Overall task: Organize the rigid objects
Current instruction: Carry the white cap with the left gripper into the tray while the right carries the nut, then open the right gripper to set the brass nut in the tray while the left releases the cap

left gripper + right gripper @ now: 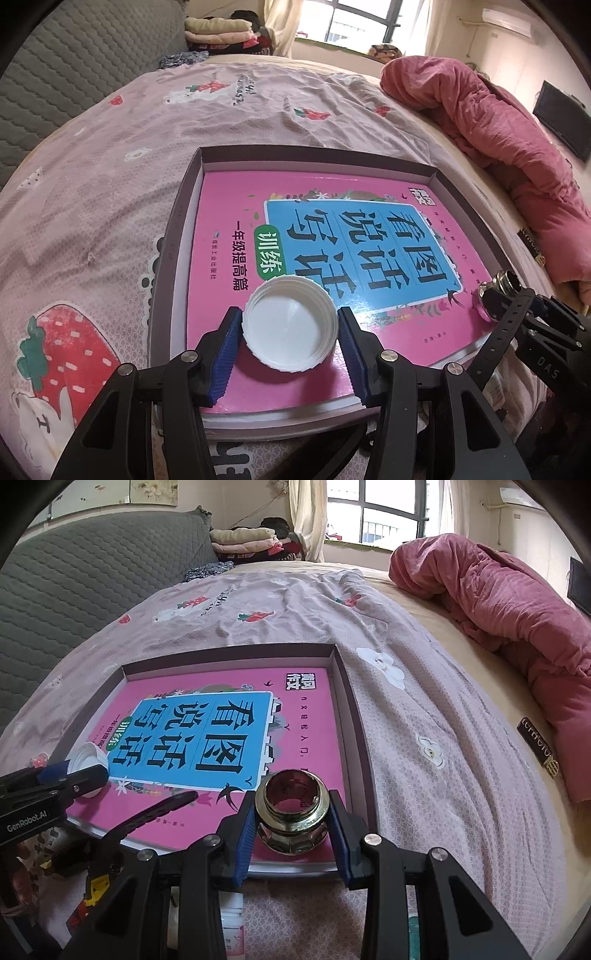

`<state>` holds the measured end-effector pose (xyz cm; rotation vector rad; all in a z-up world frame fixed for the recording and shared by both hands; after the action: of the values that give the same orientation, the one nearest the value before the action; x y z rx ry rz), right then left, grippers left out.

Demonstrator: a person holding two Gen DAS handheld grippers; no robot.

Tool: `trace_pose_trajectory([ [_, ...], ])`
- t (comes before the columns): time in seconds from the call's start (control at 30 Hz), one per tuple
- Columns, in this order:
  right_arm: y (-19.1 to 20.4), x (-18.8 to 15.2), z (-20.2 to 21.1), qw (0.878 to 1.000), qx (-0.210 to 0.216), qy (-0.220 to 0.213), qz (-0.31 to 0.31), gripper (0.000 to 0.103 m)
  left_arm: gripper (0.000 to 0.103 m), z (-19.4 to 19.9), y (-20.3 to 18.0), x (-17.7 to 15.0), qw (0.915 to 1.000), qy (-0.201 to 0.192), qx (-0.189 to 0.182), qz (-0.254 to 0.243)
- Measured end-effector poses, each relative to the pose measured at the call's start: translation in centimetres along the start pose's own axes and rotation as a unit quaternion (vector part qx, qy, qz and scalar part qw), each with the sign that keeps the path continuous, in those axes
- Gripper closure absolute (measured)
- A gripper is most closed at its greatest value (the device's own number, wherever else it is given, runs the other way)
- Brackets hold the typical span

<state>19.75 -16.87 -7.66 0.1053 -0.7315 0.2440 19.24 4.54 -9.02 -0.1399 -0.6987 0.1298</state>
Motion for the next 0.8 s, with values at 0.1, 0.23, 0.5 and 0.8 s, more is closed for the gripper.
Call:
trace_pose_trajectory([
  [0.1, -0.1, -0.1, 0.1, 1.000, 0.001, 0.001, -0.006, 0.066, 0.050, -0.1, 0.0, 0.0, 1.0000, 0.001, 0.002, -0.005],
  [0.23, -0.1, 0.0, 0.3, 1.000, 0.000, -0.004, -0.004, 0.066, 0.050, -0.2, -0.2, -0.1, 0.9999, 0.001, 0.008, -0.015],
  [0.5, -0.2, -0.4, 0.7, 1.000, 0.005, -0.008, -0.003, 0.058, 0.050, -0.2, -0.2, -0.2, 0.9997, 0.002, 0.011, -0.023],
  [0.8, -0.8, -0.6, 2.4, 0.999, 0.014, -0.037, 0.009, 0.048, 0.050, 0.0, 0.3, -0.2, 0.9994, 0.005, 0.016, -0.031],
])
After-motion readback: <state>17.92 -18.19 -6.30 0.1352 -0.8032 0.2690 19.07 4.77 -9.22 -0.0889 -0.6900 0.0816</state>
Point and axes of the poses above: each gripper's, at about its wrist camera, not at the fingertips, and z roughly against the way its jaws point, y to its left, x to its top, the point moved 5 cm from there along -z, roughly the way its jaws point, and after that the axes turned 3 degrees about -y, right-handed, at the moved point
